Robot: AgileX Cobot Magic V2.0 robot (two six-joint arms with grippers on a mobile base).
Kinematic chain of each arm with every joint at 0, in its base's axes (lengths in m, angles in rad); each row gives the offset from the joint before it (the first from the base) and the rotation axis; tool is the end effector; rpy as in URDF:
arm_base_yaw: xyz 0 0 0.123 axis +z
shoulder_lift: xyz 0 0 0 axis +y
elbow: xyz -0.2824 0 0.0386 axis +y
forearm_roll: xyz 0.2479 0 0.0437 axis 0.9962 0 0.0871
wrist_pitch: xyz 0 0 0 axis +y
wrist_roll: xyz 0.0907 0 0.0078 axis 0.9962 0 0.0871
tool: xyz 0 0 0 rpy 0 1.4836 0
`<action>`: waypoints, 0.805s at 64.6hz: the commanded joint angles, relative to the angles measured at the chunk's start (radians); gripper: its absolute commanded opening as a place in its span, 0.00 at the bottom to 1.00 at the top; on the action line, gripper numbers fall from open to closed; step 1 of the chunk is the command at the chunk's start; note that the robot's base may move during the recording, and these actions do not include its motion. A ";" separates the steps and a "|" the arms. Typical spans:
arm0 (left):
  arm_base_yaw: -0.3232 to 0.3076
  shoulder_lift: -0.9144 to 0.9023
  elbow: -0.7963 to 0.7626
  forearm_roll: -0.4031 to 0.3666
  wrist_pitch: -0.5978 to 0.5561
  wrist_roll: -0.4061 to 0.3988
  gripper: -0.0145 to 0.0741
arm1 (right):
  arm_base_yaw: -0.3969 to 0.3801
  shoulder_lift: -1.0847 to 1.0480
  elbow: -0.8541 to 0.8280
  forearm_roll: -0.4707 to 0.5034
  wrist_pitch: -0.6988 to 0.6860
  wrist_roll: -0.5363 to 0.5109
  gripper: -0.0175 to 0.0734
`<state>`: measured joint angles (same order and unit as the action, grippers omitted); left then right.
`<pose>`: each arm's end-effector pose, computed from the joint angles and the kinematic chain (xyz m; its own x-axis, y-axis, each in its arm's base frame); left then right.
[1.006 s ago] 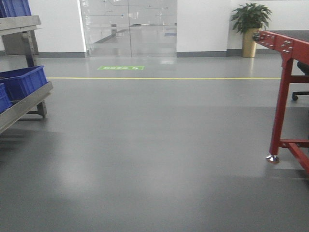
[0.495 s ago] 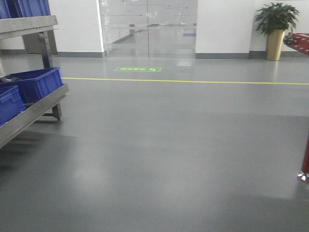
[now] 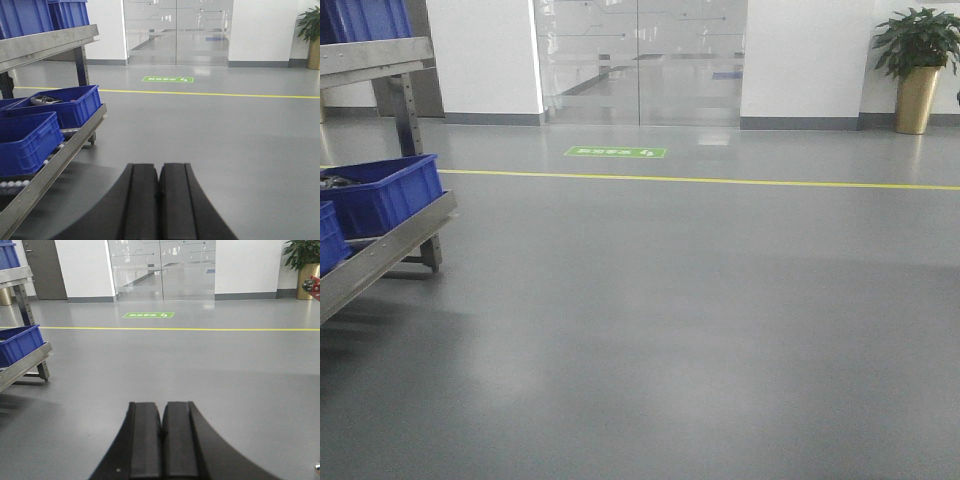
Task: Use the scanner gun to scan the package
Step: 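Drive the base forward across the floor toward the table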
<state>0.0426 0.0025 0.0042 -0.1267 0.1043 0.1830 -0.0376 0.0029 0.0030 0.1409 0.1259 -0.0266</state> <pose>0.0569 0.0012 0.2021 -0.0246 0.0559 -0.9981 -0.0281 0.9980 0.0566 0.0568 -0.0005 0.2006 -0.0408 0.1146 -0.9926 0.0247 0.9932 0.1136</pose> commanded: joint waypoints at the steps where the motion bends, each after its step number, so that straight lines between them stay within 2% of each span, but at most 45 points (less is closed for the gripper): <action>1: -0.005 -0.003 -0.004 -0.002 -0.016 -0.008 0.04 | -0.001 -0.003 -0.003 -0.007 -0.023 -0.001 0.01; 52: -0.005 -0.003 -0.004 -0.002 -0.016 -0.008 0.04 | -0.001 -0.003 -0.003 -0.007 -0.023 -0.001 0.01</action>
<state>0.0426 0.0025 0.0042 -0.1267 0.1043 0.1830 -0.0376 0.0029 0.0030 0.1409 0.1259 -0.0266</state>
